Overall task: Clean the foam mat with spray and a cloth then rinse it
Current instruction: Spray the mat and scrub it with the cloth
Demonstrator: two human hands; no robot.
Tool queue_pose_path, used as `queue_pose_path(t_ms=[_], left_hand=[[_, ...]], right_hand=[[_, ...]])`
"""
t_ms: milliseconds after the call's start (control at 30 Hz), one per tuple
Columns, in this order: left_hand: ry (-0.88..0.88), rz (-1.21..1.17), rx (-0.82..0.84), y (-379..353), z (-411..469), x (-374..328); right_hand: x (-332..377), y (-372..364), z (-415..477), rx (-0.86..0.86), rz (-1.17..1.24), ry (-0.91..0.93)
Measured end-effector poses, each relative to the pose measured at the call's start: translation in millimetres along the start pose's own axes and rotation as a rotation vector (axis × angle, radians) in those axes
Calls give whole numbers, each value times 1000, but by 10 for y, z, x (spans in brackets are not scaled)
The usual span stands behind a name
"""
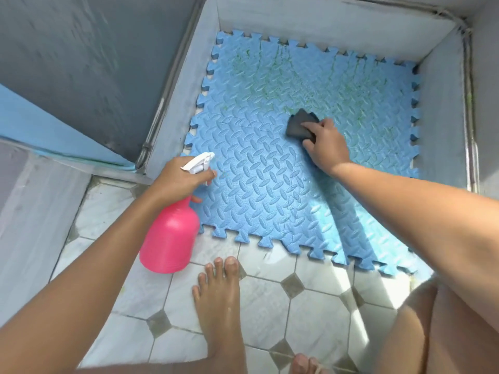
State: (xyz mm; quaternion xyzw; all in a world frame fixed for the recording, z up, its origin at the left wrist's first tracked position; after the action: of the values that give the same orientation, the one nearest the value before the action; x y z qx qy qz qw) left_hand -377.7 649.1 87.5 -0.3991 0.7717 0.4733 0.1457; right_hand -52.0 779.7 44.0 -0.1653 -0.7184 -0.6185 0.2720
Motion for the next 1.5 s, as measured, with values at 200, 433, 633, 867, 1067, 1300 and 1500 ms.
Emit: queue_pose_path(t_ms=[200, 433, 633, 867, 1067, 1300, 1500], left_hand=[[131, -60, -23, -7, -259, 418], [166, -138, -11, -42, -321, 515], [119, -176, 10, 54, -282, 424], [134, -223, 121, 16, -285, 236], [104, -110, 225, 49, -209, -34], [-144, 171, 369, -18, 79, -1105], [-317, 351, 427, -832, 290, -1609]], right_hand=[[623, -510, -434, 128, 14, 232], [1045, -1011, -1608, 881, 0, 988], [757, -598, -592, 666, -155, 790], [681, -479, -95, 63, -27, 145], [1260, -1036, -1302, 730, -44, 782], [226, 296, -244, 475, -34, 149], [-992, 1842, -231, -99, 77, -357]])
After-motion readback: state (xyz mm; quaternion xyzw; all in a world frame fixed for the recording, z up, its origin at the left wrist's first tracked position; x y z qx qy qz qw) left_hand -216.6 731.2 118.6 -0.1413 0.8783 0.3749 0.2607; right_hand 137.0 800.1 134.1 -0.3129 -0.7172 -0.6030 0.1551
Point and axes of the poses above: each hand's wrist, its own z-axis towards the middle knuckle, its own y-axis out of the back of the hand, x = y × z, the point moved 6 cm from there along z, towards the middle knuckle, and after that the axes turned 14 degrees about z, right-handed, at the moved point
